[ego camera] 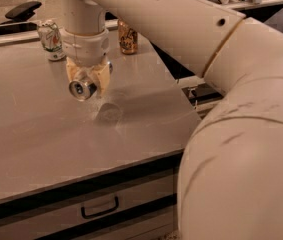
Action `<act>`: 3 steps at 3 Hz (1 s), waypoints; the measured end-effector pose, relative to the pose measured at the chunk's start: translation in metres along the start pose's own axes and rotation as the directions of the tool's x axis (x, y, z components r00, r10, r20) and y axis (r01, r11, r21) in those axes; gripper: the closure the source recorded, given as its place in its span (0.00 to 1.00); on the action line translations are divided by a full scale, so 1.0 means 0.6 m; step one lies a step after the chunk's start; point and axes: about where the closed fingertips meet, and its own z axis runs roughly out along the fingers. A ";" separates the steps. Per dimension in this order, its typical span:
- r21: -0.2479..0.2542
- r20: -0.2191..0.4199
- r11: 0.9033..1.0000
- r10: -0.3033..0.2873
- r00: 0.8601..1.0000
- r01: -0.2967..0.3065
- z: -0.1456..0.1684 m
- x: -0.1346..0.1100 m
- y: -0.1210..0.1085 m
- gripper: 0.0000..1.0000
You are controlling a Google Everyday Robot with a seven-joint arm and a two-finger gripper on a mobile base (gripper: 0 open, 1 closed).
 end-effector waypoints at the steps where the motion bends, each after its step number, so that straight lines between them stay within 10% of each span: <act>1: -0.031 -0.010 1.000 -0.005 1.000 0.004 0.019 -0.015 -0.008 1.00; 3: -0.061 -0.024 0.998 -0.006 1.000 0.004 0.042 -0.039 -0.007 0.85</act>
Offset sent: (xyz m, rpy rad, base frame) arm -0.0394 -0.0022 -0.0262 -0.1512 0.0469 0.0266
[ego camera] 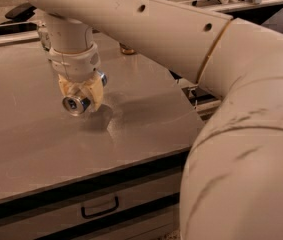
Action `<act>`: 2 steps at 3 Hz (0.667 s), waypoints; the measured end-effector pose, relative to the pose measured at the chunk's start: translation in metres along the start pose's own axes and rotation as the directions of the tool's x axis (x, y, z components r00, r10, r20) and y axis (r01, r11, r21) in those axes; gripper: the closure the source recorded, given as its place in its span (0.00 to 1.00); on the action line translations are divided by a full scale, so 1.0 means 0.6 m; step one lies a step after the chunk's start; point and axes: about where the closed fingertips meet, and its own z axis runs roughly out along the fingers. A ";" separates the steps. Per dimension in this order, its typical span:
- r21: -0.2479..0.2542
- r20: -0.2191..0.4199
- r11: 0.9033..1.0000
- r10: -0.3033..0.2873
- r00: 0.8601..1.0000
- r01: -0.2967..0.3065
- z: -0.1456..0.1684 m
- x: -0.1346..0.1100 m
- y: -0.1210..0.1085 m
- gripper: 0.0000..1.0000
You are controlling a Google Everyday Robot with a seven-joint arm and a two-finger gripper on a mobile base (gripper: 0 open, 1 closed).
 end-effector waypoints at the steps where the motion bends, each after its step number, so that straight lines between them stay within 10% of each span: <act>1: -0.010 -0.004 1.000 0.017 1.000 -0.017 0.009 -0.006 0.005 0.62; 2: -0.022 -0.001 0.999 0.027 1.000 -0.027 0.018 -0.008 0.008 0.38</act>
Offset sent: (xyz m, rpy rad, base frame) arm -0.0173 -0.0175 -0.0159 -0.0845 0.0479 -0.0358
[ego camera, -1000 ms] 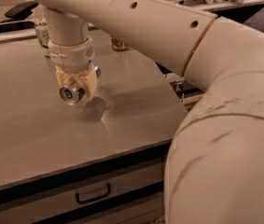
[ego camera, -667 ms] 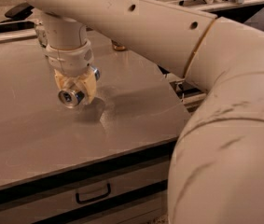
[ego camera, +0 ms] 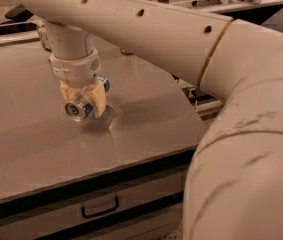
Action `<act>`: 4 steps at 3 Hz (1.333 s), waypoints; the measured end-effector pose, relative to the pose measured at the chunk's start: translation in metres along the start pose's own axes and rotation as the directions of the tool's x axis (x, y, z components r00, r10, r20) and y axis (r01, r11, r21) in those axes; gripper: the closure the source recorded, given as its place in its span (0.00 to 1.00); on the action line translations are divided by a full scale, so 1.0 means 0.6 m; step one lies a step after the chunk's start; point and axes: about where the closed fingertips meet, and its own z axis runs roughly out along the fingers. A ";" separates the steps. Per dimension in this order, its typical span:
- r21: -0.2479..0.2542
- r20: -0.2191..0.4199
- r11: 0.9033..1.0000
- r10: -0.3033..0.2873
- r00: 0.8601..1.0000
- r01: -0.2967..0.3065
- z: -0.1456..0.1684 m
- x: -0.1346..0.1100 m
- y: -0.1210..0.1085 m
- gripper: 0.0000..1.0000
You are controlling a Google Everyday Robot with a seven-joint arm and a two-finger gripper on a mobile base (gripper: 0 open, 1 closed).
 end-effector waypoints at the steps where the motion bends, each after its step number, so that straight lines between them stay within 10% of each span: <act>1: -0.006 0.002 1.000 0.011 1.000 -0.011 0.005 0.000 0.004 0.16; 2: -0.008 0.007 1.000 0.024 1.000 -0.024 0.009 0.000 0.009 0.00; 4: -0.011 0.009 0.999 0.036 0.999 -0.036 0.009 0.000 0.016 0.00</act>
Offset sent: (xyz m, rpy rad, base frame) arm -0.0105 -0.0205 -0.0050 -0.0513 0.0455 -0.0376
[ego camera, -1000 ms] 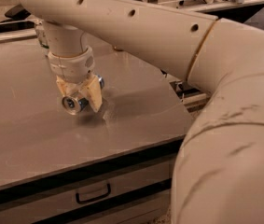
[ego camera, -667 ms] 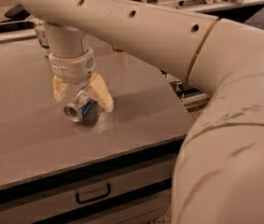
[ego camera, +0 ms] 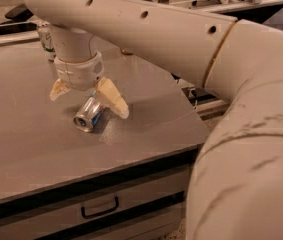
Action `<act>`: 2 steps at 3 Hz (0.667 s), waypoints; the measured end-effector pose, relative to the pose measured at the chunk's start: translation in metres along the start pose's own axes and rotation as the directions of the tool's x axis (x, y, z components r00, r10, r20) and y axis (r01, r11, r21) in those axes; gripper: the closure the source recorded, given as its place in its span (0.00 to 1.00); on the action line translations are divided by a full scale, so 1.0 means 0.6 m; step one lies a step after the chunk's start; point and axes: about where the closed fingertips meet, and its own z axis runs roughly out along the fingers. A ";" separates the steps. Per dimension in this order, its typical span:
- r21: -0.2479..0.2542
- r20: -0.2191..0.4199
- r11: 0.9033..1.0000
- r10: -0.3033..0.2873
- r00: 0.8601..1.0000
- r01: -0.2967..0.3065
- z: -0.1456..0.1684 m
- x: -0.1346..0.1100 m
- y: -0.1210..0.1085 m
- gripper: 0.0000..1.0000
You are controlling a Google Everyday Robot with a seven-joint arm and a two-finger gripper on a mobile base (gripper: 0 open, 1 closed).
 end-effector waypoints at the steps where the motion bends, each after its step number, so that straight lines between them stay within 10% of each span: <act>1: 0.004 0.004 1.000 0.012 1.000 -0.012 0.000 -0.001 0.005 0.00; 2: 0.067 0.034 0.995 0.066 0.997 -0.068 -0.004 0.002 0.020 0.00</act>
Offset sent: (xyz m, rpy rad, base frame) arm -0.0073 -0.0387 0.0093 0.1869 0.0357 -0.1922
